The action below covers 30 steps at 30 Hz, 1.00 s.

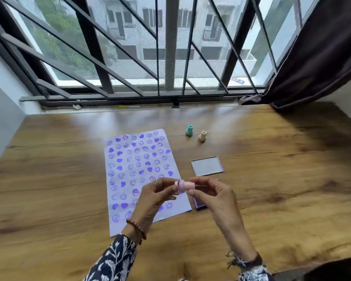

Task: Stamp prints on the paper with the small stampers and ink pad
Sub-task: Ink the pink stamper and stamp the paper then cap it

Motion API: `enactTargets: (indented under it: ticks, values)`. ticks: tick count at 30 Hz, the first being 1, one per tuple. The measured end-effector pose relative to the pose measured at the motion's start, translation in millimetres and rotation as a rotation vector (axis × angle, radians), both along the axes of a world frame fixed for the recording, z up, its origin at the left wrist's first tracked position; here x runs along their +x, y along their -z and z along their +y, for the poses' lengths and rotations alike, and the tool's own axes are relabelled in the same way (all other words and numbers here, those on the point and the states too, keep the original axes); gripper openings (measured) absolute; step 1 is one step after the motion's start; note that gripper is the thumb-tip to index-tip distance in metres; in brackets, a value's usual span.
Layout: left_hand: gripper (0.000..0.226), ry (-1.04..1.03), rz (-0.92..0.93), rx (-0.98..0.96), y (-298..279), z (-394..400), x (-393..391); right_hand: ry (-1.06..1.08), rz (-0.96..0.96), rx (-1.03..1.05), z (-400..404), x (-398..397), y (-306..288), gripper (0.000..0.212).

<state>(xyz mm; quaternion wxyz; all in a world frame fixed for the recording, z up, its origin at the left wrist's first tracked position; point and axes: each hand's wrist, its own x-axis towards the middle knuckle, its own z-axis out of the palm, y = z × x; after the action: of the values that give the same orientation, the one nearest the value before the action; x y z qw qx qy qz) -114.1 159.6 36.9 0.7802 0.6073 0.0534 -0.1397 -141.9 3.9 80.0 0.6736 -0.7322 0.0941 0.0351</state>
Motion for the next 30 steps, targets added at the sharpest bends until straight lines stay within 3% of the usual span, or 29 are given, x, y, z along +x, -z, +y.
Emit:
enactTargets:
  ticks: [8, 18, 21, 25, 27, 30]
  values:
    - [0.020, 0.040, 0.012, 0.006, -3, -20, 5, -0.029, -0.102, -0.087, -22, 4, 2, 0.033]
    - [0.006, 0.078, 0.029, -0.060, -8, -42, 16, -0.143, -0.143, -0.059, -55, 23, -1, 0.022]
    - [0.006, 0.111, -0.011, -0.037, -9, -47, 20, -0.141, -0.090, -0.004, -61, 33, -3, 0.015]
    - [0.024, 0.093, -0.062, 0.055, -5, -64, 25, -0.114, -0.077, 0.036, -67, 48, 1, 0.009]
    - [0.023, 0.043, -0.084, 0.056, -4, -74, 30, -0.082, -0.064, 0.146, -71, 54, 3, 0.006]
    - [0.024, -0.011, -0.083, 0.008, -1, -82, 42, -0.095, -0.023, 0.240, -80, 60, 15, 0.027]
